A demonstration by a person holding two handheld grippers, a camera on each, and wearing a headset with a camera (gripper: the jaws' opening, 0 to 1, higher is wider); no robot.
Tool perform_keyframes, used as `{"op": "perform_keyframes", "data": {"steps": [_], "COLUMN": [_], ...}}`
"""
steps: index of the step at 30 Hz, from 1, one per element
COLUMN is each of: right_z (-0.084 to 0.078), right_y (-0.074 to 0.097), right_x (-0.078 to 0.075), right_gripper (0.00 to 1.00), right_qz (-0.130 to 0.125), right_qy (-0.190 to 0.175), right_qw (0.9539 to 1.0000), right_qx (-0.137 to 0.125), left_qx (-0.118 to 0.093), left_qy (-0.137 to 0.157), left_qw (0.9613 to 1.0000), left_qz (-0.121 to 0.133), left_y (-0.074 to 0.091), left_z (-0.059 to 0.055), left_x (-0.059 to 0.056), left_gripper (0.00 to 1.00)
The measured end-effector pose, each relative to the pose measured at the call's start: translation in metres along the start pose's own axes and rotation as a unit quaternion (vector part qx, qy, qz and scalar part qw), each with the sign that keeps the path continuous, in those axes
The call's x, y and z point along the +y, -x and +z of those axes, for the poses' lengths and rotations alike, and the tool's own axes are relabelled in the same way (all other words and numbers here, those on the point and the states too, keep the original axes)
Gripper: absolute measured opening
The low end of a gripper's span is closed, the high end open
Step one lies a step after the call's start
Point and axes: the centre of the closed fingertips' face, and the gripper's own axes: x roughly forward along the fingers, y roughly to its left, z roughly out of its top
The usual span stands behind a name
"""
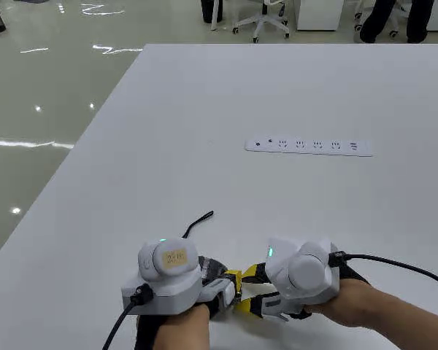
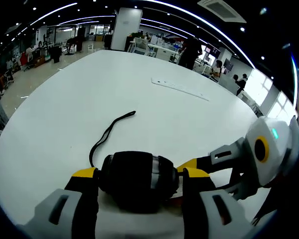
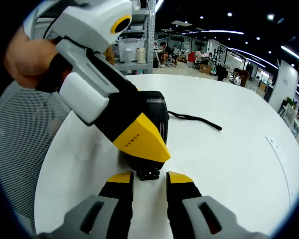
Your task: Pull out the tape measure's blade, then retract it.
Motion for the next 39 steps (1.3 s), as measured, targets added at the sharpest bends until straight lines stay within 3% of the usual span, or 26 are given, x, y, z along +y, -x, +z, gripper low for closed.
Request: {"op": "perform_keyframes", "data": {"steps": [3,8,13,16,20,24,34,36,39], "right_z": [-0.002,0.003,0.004,0.006,0.009,0.011,0.009,0.006,0.001], "right_y": [0.004,0.019,0.036,0.046,0.061,0.074,0.112,0.118,0.132], "right_x": [0.0,-0.002,-0.002,0.002,0.009,0.015,0.035,0.038,0.042], "right_gripper": [0.3,0.33,0.42,0.44,0.48,0.54,0.66,0.69,0.73], "right_qz": [-0.004,-0.022,-0.039,-0.049,-0.062,-0.075,-0.121,-0.127,-0.144], "right_qy": [-0.02,-0.058,-0.104,-0.114,-0.123,-0.134,-0.154,-0.167,-0.178], "right_qw": [0.9998,0.9979,0.9936,0.9919,0.9899,0.9875,0.9798,0.9769,0.9725], "right_qx": [0.001,-0.018,-0.02,-0.028,-0.034,-0.037,-0.041,-0.041,-0.041], "left_qx": [-0.003,-0.015,-0.022,-0.013,-0.009,0.003,0.03,0.031,0.036], "left_qy": [-0.01,-0.044,-0.071,-0.103,-0.146,-0.16,-0.21,-0.213,-0.226], "left_qw": [0.9999,0.9987,0.9959,0.9923,0.9849,0.9802,0.9555,0.9536,0.9476], "left_qz": [-0.006,-0.021,-0.05,-0.068,-0.093,-0.116,-0.205,-0.21,-0.222], "left_y": [0.001,0.006,0.015,0.021,0.031,0.043,0.072,0.075,0.083], "left_z": [0.003,0.012,0.018,0.015,0.012,0.005,-0.01,-0.011,-0.014], "left_x": [-0.004,-0.009,-0.016,-0.019,-0.021,-0.018,-0.023,-0.022,-0.02], "left_gripper": [0.69,0.72,0.73,0.73,0.79,0.8,0.86,0.87,0.87]}}
